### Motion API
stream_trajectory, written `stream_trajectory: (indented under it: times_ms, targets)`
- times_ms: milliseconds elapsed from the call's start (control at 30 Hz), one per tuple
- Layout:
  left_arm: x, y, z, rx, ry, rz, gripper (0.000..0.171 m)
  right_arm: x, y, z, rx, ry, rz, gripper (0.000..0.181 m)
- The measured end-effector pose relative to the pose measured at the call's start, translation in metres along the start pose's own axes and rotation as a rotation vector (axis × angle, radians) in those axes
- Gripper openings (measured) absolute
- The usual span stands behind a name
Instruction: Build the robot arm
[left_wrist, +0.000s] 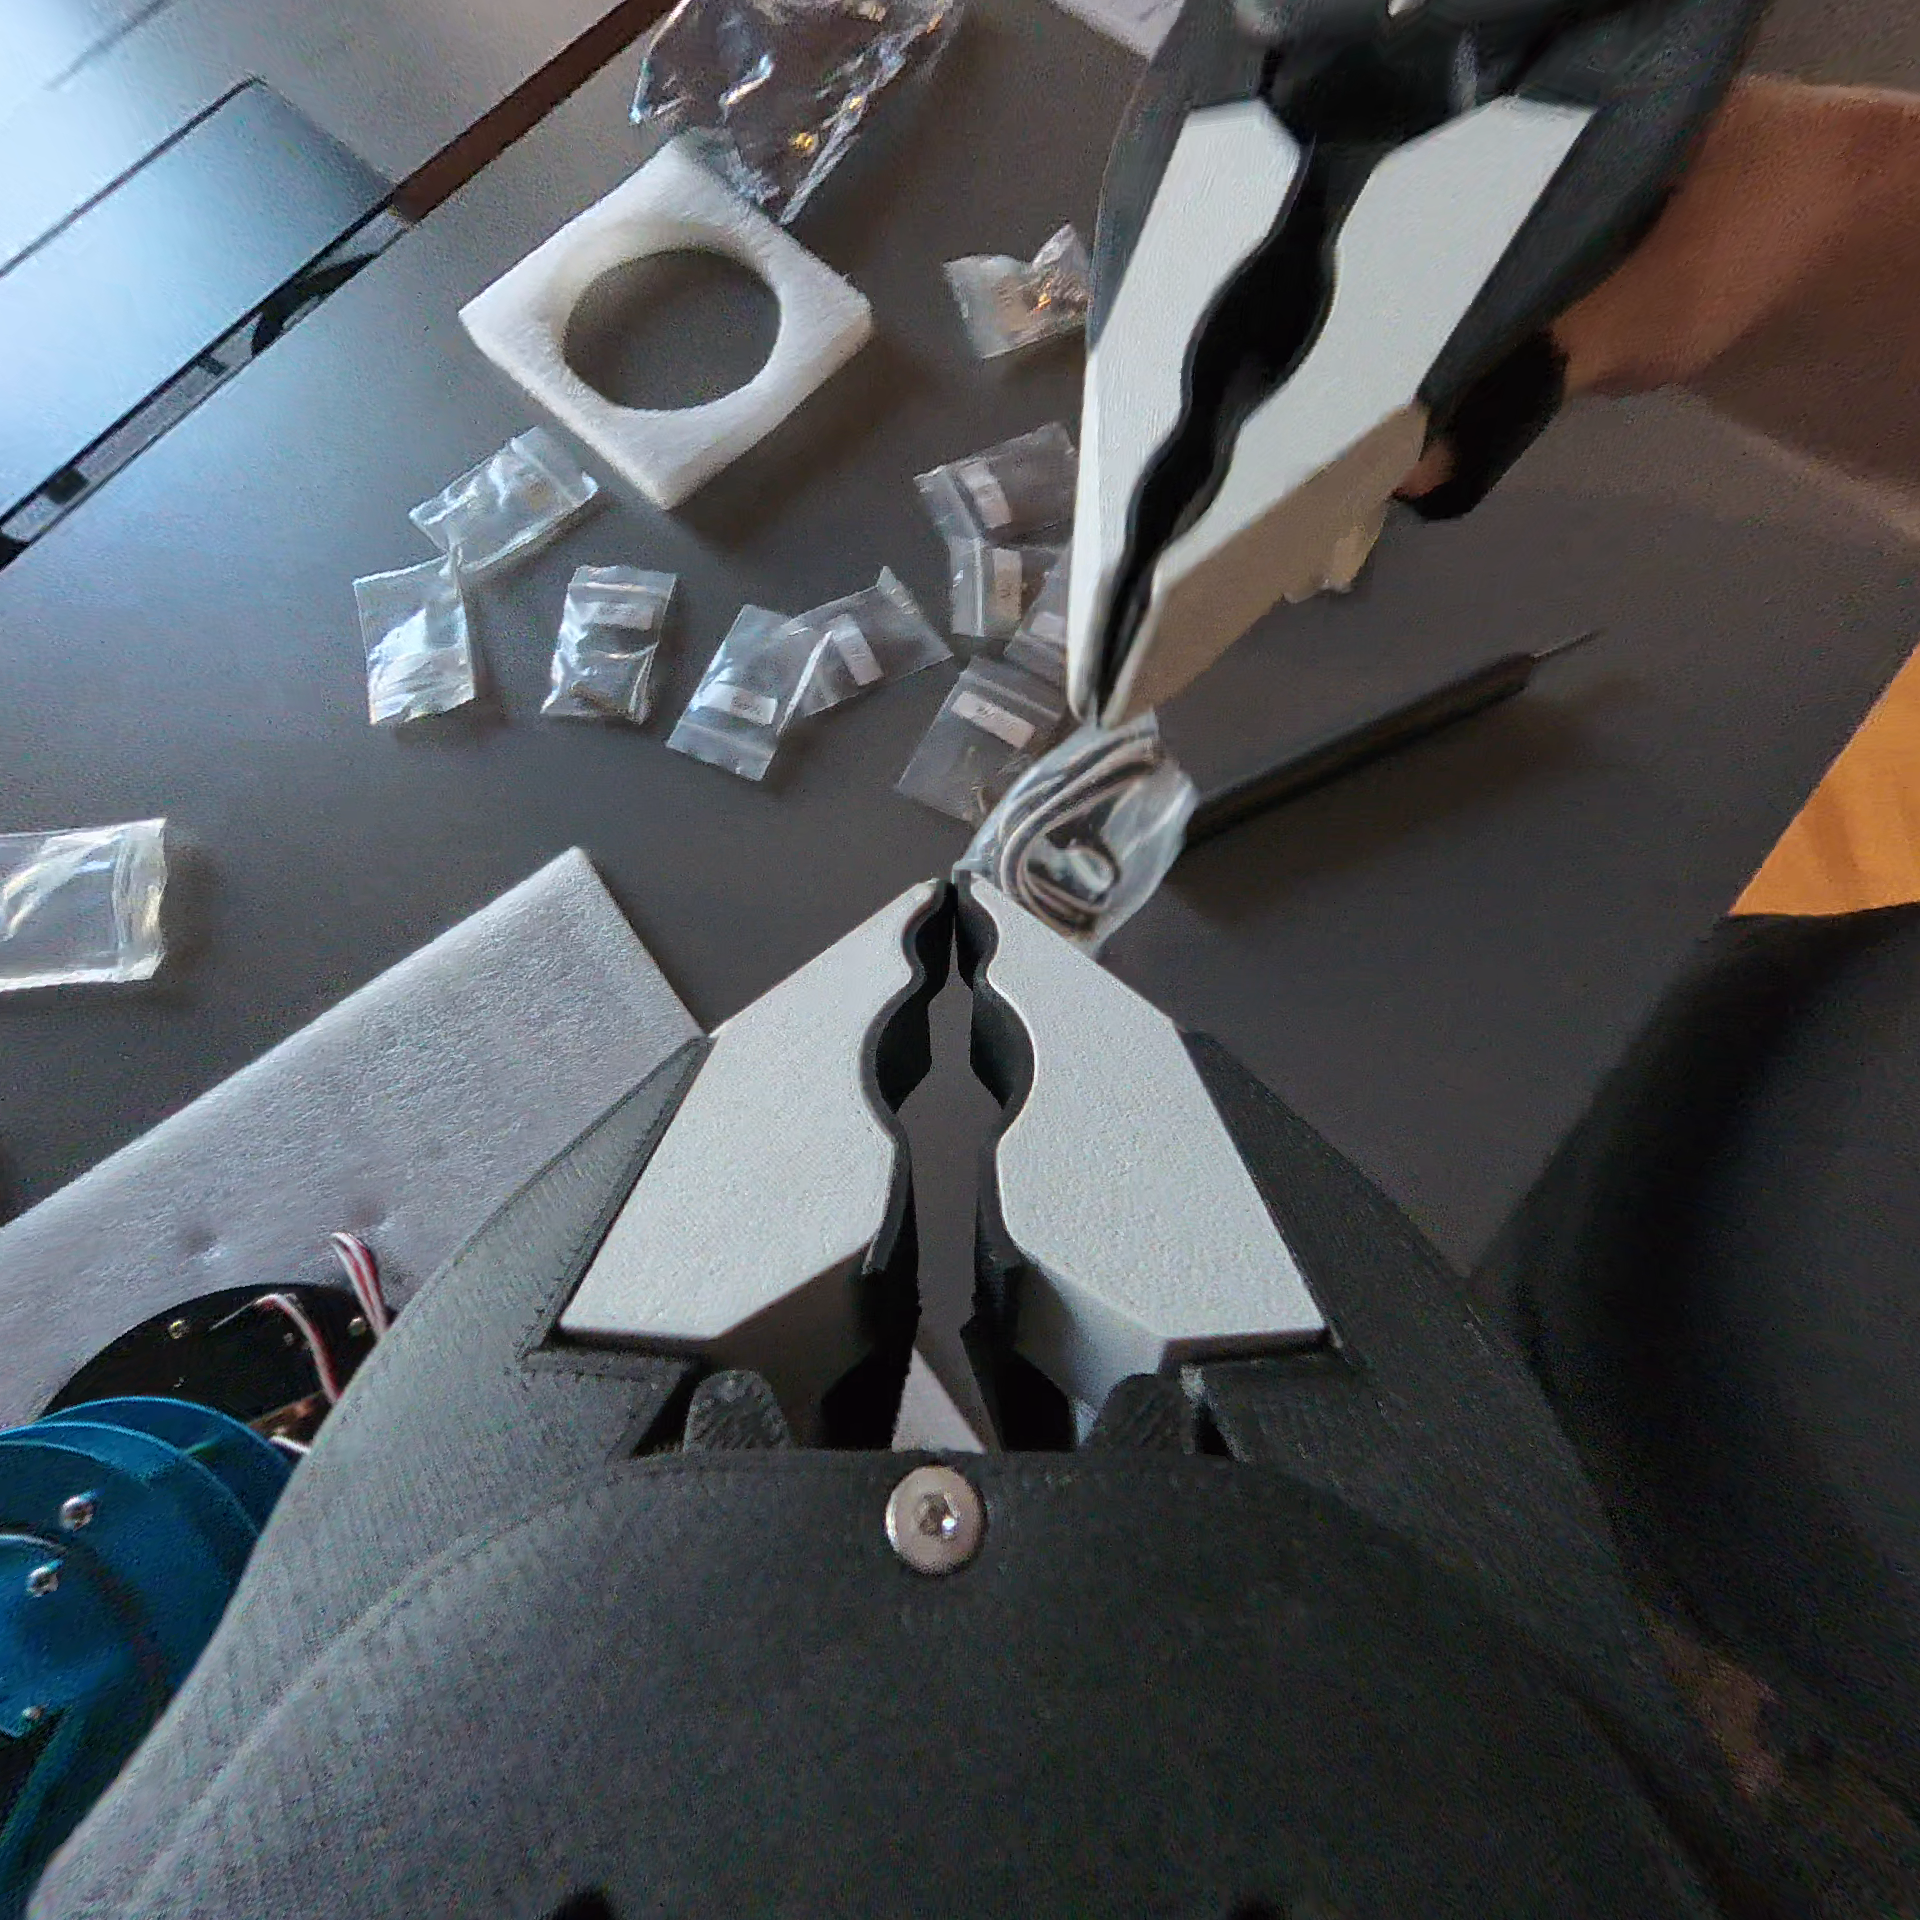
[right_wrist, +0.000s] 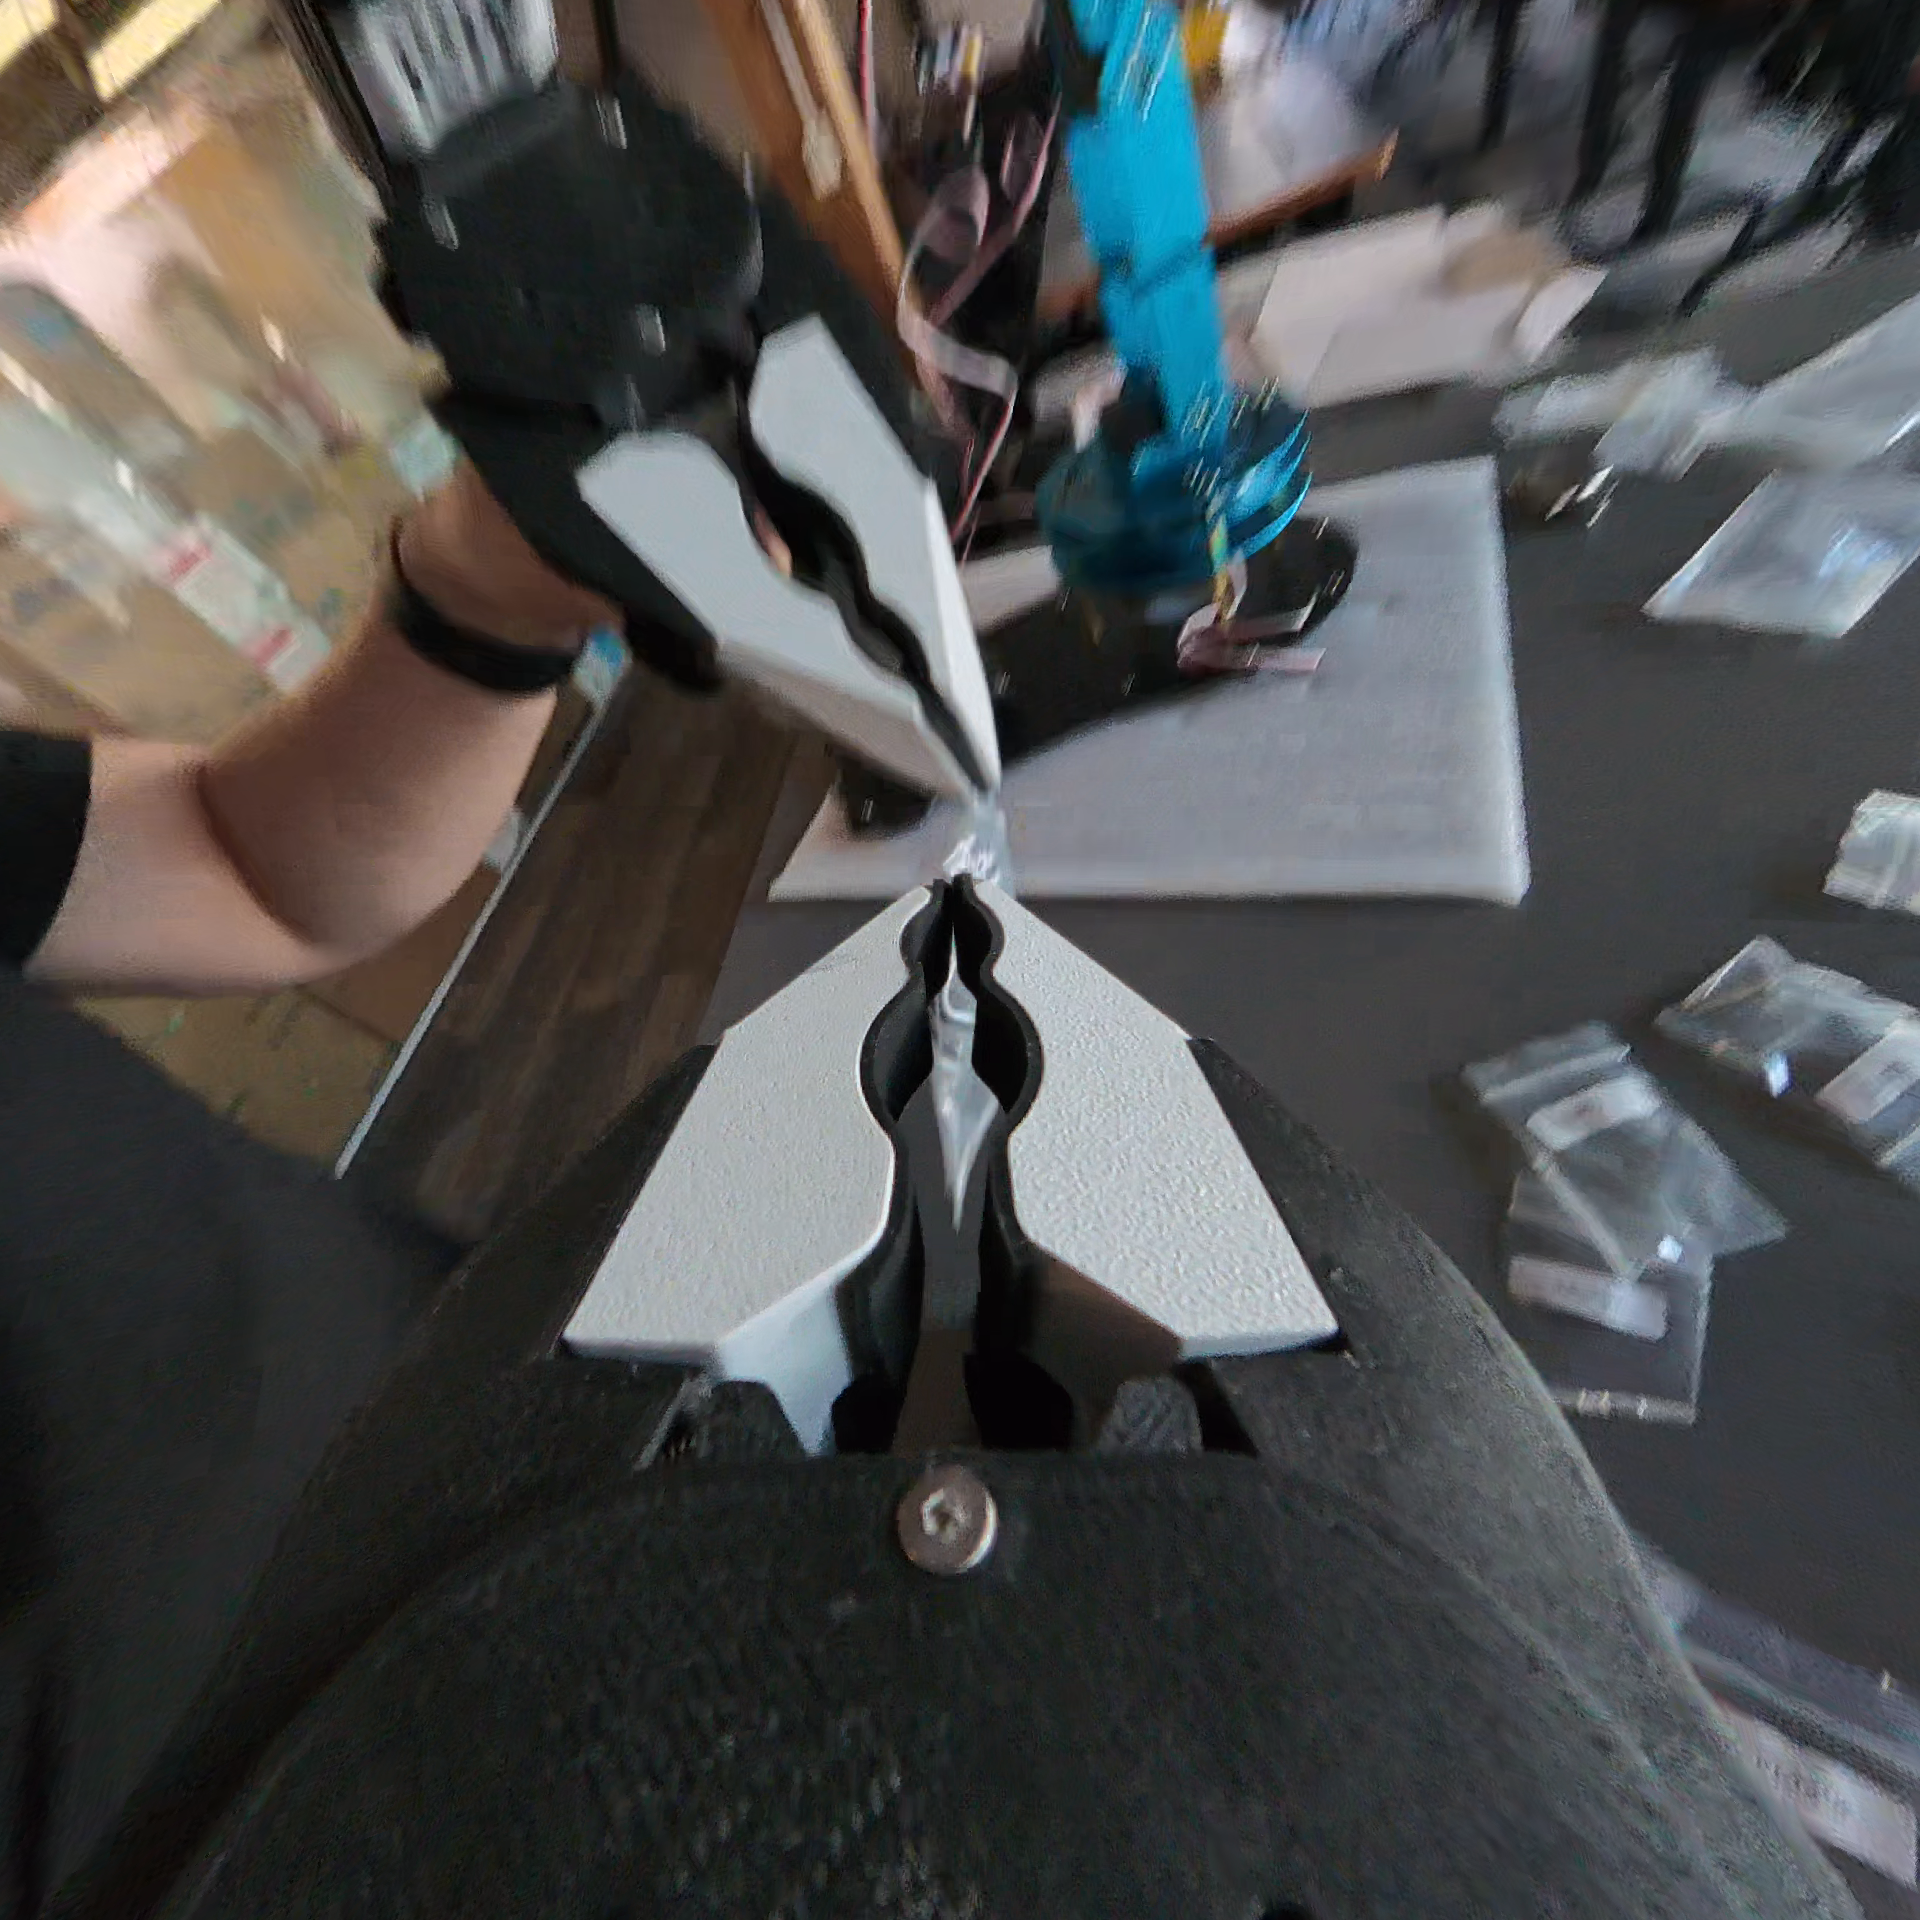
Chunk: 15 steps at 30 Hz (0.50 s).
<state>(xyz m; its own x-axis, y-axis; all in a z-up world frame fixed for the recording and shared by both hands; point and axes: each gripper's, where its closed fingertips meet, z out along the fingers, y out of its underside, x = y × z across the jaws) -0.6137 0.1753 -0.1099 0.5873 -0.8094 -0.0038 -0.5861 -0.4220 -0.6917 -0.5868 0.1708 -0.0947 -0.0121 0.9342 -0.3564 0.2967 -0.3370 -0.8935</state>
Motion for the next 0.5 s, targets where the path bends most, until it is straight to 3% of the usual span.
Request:
stream_trajectory:
  times_ms: [33,100,167,267,333,400,500]
  targets:
    - [-0.005,0.000,0.003,-0.010,-0.001,0.001,0.000,0.007,-0.002,0.003,0.011,0.014,0.001,0.000]
    - [-0.010,0.004,0.007,-0.040,0.004,-0.004,0.000,0.019,0.027,0.013,-0.170,0.025,0.027,0.000]
    - [-0.017,0.006,0.010,-0.058,-0.039,0.023,0.000,0.016,0.011,0.013,-0.079,0.021,0.004,0.000]
    - [-0.021,0.016,0.017,-0.114,-0.054,0.060,0.000,0.026,0.030,0.021,-0.222,0.024,0.010,0.000]
    - [-0.022,0.016,0.018,-0.114,-0.055,0.054,0.000,0.023,-0.001,0.019,-0.060,0.035,-0.025,0.000]
    - [-0.024,0.014,0.018,-0.102,-0.063,0.039,0.000,0.032,0.034,0.027,-0.275,0.051,-0.039,0.000]
    - [-0.026,0.011,0.018,-0.065,-0.065,0.017,0.000,0.032,0.025,0.026,-0.228,0.026,-0.028,0.000]
